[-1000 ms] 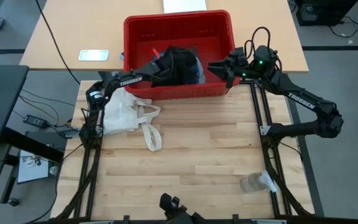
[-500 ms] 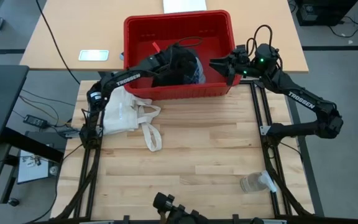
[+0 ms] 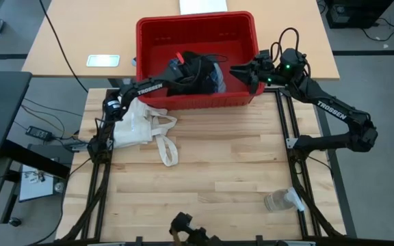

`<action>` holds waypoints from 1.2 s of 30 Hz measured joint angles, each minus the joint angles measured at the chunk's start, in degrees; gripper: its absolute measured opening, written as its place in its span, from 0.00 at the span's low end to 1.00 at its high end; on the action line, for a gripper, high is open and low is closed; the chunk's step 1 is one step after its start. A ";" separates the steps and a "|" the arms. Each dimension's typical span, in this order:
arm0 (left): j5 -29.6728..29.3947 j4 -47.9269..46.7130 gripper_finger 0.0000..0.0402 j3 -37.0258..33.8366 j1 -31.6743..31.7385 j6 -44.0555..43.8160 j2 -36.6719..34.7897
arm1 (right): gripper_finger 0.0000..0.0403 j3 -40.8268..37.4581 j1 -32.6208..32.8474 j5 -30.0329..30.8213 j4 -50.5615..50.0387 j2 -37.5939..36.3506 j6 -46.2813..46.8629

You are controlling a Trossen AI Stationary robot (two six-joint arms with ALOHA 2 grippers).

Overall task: Fold laundry
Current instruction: Remove the black shirt from the red bin

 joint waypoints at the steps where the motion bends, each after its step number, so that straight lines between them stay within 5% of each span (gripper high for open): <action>1: -1.50 0.20 0.95 0.05 -0.27 1.43 -0.08 | 0.36 0.00 0.00 0.14 0.00 0.00 -0.09; 8: -12.13 -0.05 0.95 -0.04 -1.04 5.84 -0.06 | 0.36 0.00 0.00 -0.01 -0.02 0.02 0.20; 13: -2.36 -0.26 0.95 -0.16 1.44 1.49 2.56 | 0.36 0.00 0.30 -0.11 -0.04 0.02 0.28; 23: -2.08 1.31 0.90 -0.15 3.42 4.21 5.49 | 0.36 0.00 0.84 -1.57 -0.15 0.02 0.37; 27: -3.74 0.12 0.71 -0.17 3.43 5.44 5.28 | 0.36 0.00 0.83 -1.57 -0.18 0.02 0.38; 34: -4.76 -5.74 0.19 4.90 2.92 10.43 5.29 | 0.36 0.00 0.83 -1.62 -0.15 0.02 1.24; 36: -4.57 -8.29 0.13 7.78 3.10 12.25 5.44 | 0.36 0.00 0.83 -1.62 -0.05 0.02 1.23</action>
